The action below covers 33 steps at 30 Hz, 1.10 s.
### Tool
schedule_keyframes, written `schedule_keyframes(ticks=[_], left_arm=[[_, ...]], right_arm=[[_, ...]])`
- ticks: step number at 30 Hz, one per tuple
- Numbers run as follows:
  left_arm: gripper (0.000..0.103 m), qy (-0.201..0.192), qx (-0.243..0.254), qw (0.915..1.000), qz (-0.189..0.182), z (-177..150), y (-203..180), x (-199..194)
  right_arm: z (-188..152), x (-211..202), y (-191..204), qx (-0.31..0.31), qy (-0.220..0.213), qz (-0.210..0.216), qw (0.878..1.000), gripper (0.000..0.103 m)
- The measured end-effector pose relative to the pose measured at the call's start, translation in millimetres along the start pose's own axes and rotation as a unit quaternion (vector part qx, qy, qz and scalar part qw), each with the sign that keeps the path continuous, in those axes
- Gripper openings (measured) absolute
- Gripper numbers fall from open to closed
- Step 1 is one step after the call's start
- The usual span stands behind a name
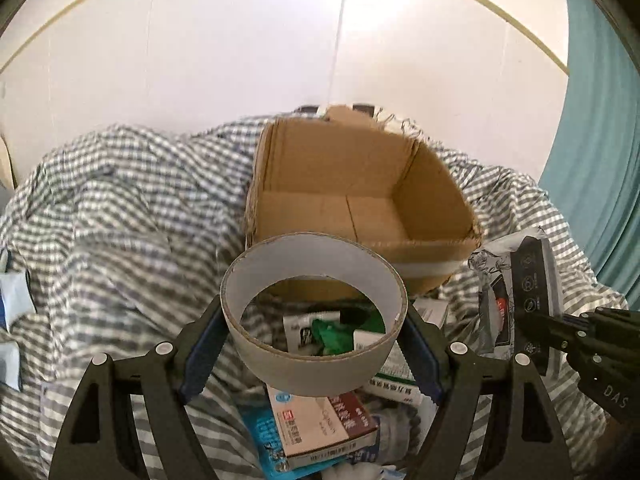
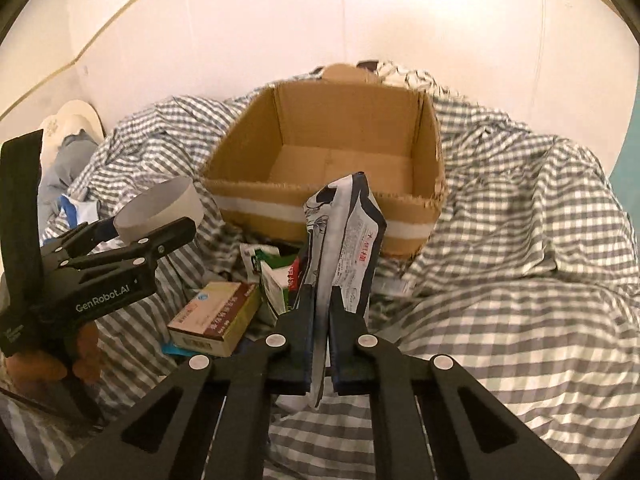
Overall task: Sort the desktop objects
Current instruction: 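Grasp the white-and-black sachet with the right gripper while the left gripper grasps the tape roll, then drop the sachet into the box with the right gripper while the left gripper drops the tape roll in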
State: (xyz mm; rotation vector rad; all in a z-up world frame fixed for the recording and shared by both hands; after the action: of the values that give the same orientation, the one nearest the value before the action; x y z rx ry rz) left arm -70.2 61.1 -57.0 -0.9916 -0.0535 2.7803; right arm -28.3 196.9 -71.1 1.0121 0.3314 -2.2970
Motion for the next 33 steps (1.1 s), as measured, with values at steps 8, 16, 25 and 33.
schedule_keyframes(ticks=[8,16,25,33], left_arm=[[0.082,-0.023,0.024,0.9994,-0.002,40,-8,-2],[0.082,-0.035,0.036,0.9987,0.004,86,-9,14],[0.082,-0.041,0.024,0.9988,0.006,140,-19,55],[0.082,0.002,0.025,0.9996,0.015,149,-18,115]], right_arm=[[37,-16,-8,-0.004,-0.029,0.008,1.0,0.005],[85,-14,-11,-0.026,-0.045,0.032,0.998,0.005],[135,22,-32,-0.025,-0.046,0.046,0.998,0.005],[169,69,-61,-0.007,-0.049,0.028,0.998,0.006]])
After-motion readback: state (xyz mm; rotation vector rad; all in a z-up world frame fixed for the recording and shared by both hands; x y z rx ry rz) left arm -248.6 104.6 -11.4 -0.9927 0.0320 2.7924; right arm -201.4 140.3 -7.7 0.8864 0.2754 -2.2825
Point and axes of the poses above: each gripper's, at about its wrist camera, not at the fingertips, and x roughly the way its jaws point, y to its left, z to its top, the point moved 8 cm from there along x, roughly the way its jaws point, and after that the axes turned 1 degree about z, right-handed, at the moved point
